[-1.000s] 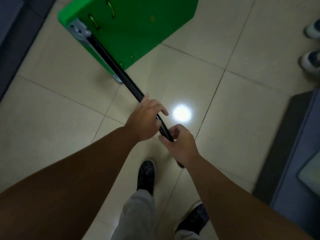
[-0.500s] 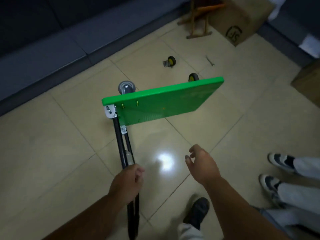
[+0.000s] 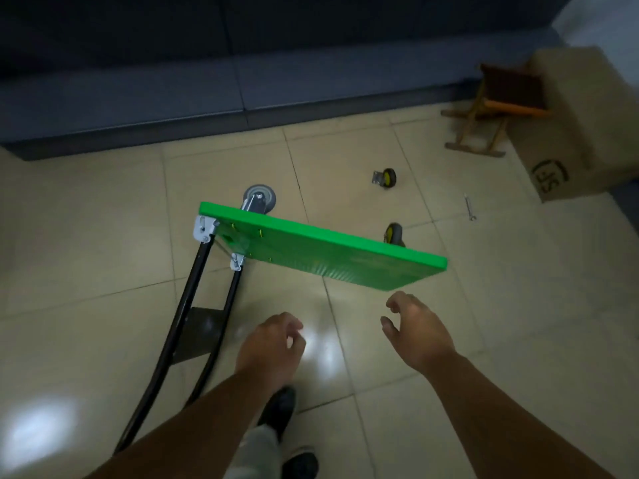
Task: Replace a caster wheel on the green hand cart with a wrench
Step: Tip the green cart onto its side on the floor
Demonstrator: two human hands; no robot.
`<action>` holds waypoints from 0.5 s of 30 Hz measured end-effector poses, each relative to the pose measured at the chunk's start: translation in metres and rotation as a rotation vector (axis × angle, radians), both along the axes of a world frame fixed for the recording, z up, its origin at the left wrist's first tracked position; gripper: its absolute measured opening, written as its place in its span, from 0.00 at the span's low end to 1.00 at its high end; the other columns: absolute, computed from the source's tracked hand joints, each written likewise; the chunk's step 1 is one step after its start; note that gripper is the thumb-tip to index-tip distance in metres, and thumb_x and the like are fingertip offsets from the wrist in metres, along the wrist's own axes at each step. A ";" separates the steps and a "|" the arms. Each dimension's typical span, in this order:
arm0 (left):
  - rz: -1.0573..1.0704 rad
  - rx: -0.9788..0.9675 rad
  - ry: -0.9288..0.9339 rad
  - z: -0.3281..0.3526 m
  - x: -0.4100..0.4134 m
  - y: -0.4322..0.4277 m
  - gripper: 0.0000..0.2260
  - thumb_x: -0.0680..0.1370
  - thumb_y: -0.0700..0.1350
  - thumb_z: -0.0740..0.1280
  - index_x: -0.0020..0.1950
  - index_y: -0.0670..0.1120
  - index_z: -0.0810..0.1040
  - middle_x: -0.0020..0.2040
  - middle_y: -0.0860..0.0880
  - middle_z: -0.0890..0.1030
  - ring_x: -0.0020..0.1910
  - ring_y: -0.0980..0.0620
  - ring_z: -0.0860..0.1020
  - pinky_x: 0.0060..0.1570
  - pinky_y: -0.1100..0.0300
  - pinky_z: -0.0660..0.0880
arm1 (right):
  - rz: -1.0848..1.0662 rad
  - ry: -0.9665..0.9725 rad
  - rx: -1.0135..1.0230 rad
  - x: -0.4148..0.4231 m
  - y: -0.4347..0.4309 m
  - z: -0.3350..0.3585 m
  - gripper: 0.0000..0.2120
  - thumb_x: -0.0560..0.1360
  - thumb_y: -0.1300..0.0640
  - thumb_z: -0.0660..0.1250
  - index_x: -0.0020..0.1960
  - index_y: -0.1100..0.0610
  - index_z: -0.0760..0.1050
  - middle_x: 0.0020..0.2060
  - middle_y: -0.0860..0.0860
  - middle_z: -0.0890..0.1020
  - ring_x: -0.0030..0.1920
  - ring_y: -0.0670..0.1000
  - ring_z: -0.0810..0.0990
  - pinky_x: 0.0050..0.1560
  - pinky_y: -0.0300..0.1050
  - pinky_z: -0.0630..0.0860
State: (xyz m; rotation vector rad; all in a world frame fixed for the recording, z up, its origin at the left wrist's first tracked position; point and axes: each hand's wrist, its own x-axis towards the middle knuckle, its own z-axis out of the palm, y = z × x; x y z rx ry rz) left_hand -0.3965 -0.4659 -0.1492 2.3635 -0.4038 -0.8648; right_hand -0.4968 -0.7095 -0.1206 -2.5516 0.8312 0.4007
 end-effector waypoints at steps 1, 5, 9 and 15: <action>-0.010 0.015 -0.029 -0.003 -0.001 -0.011 0.07 0.78 0.46 0.67 0.54 0.55 0.80 0.51 0.57 0.82 0.51 0.55 0.81 0.52 0.57 0.78 | 0.005 0.000 0.025 0.011 -0.016 -0.003 0.14 0.78 0.52 0.68 0.61 0.55 0.74 0.57 0.51 0.80 0.56 0.53 0.79 0.55 0.47 0.77; 0.057 -0.003 0.002 -0.027 0.004 -0.081 0.09 0.79 0.47 0.66 0.57 0.54 0.80 0.54 0.56 0.82 0.53 0.54 0.80 0.53 0.59 0.75 | 0.101 0.059 0.015 0.046 -0.085 -0.040 0.18 0.76 0.52 0.71 0.64 0.55 0.75 0.60 0.52 0.79 0.61 0.54 0.77 0.61 0.49 0.75; 0.166 0.000 0.035 -0.068 0.018 -0.157 0.10 0.78 0.51 0.64 0.58 0.55 0.79 0.54 0.57 0.81 0.55 0.54 0.79 0.49 0.65 0.67 | 0.225 0.107 -0.078 0.070 -0.160 -0.098 0.27 0.71 0.51 0.75 0.67 0.56 0.73 0.61 0.53 0.77 0.61 0.56 0.76 0.62 0.53 0.75; 0.358 -0.040 0.122 -0.117 0.037 -0.244 0.10 0.78 0.51 0.68 0.59 0.55 0.79 0.52 0.58 0.82 0.54 0.56 0.79 0.55 0.59 0.74 | 0.478 0.198 -0.109 0.096 -0.238 -0.152 0.36 0.69 0.43 0.76 0.72 0.53 0.68 0.67 0.50 0.74 0.66 0.53 0.72 0.67 0.51 0.70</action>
